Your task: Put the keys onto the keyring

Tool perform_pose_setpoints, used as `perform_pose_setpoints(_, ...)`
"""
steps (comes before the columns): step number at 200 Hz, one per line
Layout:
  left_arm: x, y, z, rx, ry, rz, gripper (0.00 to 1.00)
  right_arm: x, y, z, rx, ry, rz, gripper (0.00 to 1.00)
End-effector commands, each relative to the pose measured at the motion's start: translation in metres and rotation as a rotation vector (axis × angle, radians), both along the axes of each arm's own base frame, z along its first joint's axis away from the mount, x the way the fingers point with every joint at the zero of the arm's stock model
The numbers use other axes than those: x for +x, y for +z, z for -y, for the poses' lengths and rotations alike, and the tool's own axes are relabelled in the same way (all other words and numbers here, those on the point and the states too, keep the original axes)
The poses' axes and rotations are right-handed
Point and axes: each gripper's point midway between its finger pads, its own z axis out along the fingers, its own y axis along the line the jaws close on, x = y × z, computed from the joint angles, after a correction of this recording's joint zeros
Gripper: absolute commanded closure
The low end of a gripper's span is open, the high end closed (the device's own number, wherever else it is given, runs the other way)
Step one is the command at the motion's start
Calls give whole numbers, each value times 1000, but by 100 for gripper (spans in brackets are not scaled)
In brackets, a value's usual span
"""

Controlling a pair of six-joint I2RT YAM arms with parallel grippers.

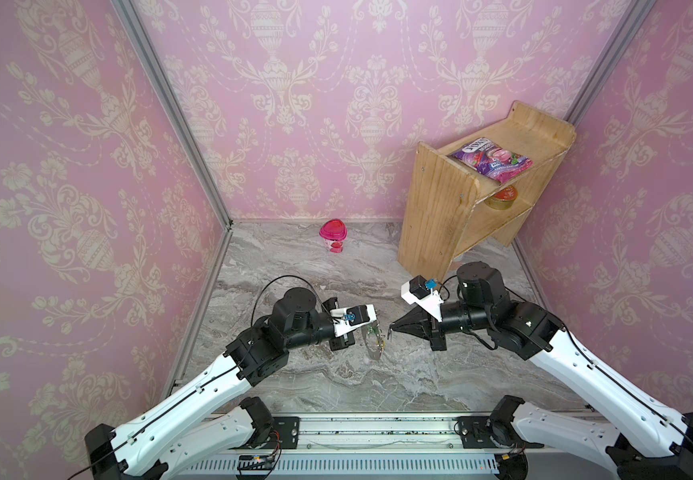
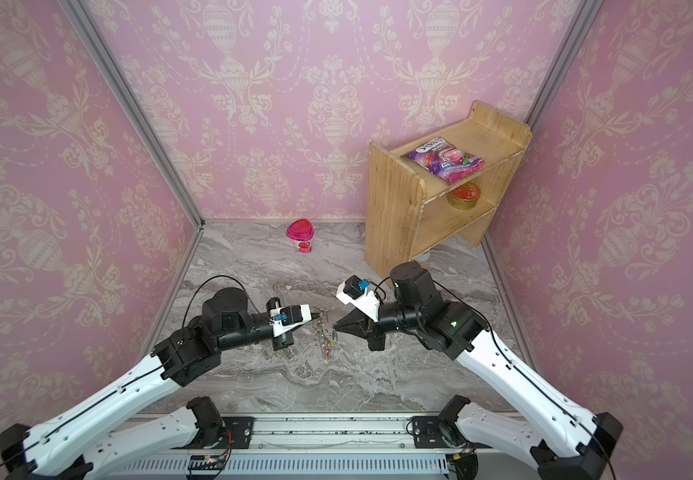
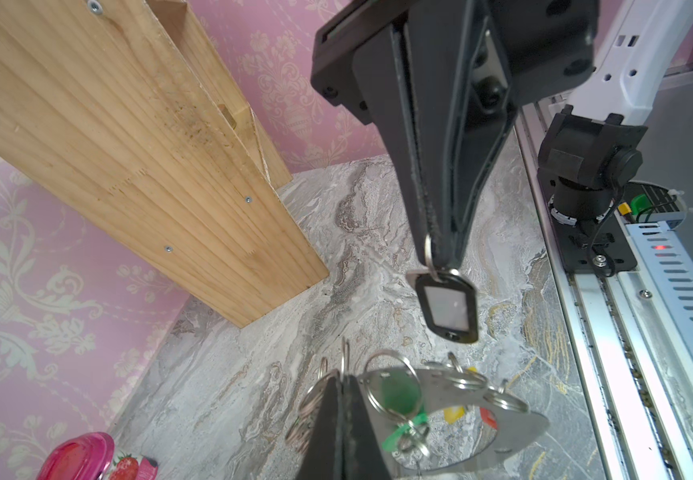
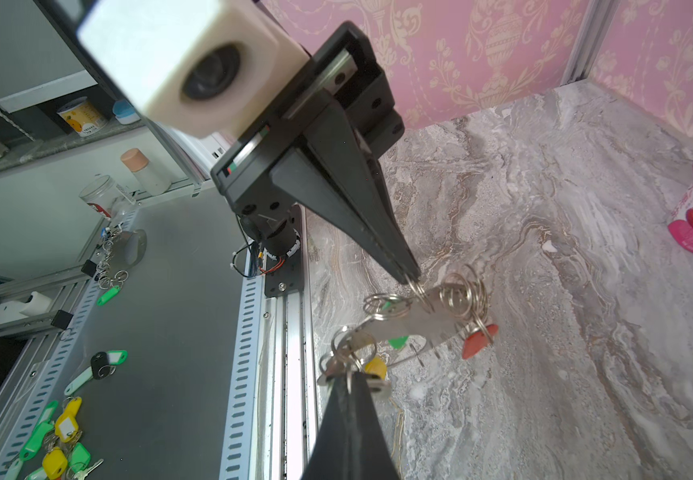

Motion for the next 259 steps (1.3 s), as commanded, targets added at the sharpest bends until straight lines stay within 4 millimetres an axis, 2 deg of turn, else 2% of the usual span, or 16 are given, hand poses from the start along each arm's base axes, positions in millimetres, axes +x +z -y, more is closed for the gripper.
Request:
perform_pose_setpoints(1, 9, 24, -1, -28, 37, 137, 100, 8, 6, 2, -7, -48, -1, 100)
perform_pose_setpoints(52, 9, 31, 6, -52, 38, 180, 100, 18, 6, -5, 2, -63, 3, 100)
perform_pose_setpoints(119, 7, 26, 14, -73, 14, 154, 100, 36, 19, 10, 48, -210, 135, 100)
perform_pose_setpoints(259, 5, 35, 17, -116, 6, 126, 100, 33, 8, -9, 15, -167, 144, 100)
